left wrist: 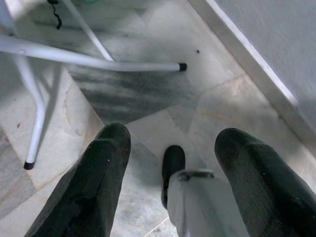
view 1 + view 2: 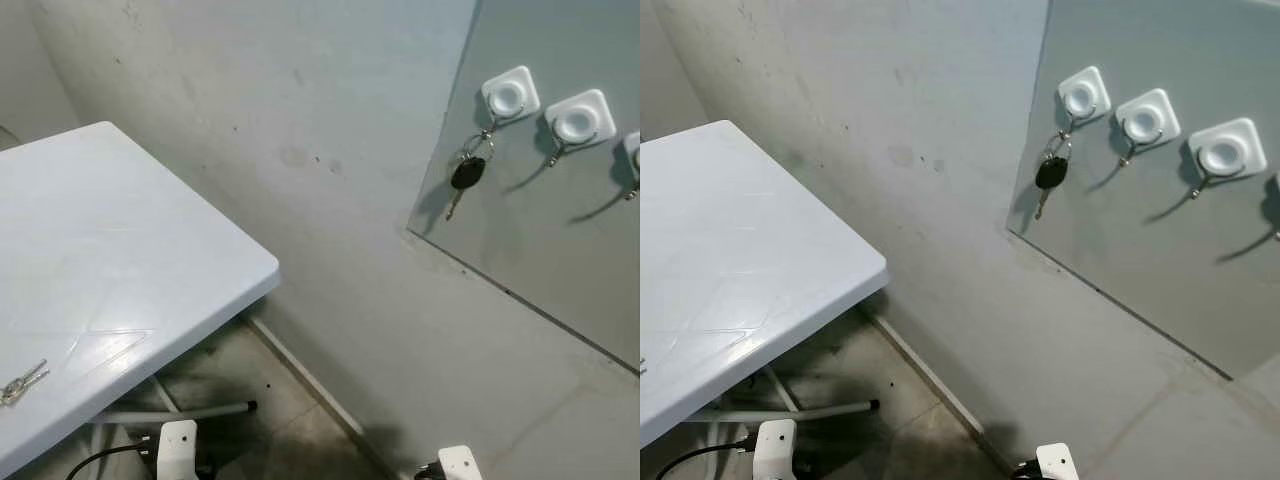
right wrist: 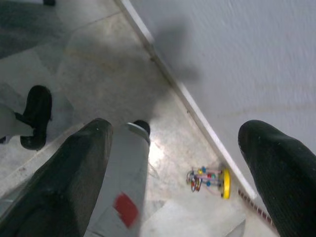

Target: Hang keys on a hook

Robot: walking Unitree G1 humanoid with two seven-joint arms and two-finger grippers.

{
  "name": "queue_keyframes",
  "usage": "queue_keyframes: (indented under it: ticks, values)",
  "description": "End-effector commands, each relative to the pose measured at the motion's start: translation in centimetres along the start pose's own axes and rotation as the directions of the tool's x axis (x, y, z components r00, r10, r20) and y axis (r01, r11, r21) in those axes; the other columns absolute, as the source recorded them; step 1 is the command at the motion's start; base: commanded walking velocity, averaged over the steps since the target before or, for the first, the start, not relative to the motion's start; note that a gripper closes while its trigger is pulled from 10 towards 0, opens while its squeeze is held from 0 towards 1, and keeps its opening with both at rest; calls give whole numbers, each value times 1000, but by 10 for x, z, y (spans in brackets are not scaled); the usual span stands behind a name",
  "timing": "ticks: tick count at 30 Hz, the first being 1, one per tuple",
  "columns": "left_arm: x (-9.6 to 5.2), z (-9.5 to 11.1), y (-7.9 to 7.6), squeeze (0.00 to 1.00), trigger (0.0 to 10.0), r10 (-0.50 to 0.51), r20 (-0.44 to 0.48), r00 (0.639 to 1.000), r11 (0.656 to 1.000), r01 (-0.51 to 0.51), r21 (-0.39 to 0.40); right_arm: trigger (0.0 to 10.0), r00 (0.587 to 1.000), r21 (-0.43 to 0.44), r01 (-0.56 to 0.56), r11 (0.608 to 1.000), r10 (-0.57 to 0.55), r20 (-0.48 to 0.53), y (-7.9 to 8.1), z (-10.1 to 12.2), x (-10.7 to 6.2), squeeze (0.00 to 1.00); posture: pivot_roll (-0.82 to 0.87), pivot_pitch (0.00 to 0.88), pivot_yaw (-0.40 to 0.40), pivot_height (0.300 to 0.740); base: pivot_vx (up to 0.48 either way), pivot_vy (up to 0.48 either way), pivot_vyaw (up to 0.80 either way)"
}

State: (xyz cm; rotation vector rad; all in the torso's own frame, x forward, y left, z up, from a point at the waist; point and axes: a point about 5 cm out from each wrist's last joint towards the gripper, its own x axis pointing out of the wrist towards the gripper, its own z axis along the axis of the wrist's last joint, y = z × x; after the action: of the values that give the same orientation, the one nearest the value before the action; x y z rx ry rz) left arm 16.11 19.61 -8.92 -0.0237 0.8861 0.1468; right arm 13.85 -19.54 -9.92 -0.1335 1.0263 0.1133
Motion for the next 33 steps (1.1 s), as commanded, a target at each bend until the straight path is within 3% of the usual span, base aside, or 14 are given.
queue_keyframes:
  ticks: [1,18,33]
  values:
    - [-1,-3,3,0,10000,8,-11,1000,1000,-8,-4,10000,1000,-11,-3,1000,3,-8,-1,-1,0,0,-77,0,-26,728,0,0,800]
    - [-4,-10,13,0,10000,39,-11,999,999,-39,-29,10000,1000,7,-17,1000,17,0,3,3,1,0,-8,0,-36,728,0,0,760]
    - [-6,-14,13,0,10000,43,-17,999,998,-44,-38,10000,1000,18,-23,1000,23,4,5,3,1,0,-1,0,-40,728,0,0,0]
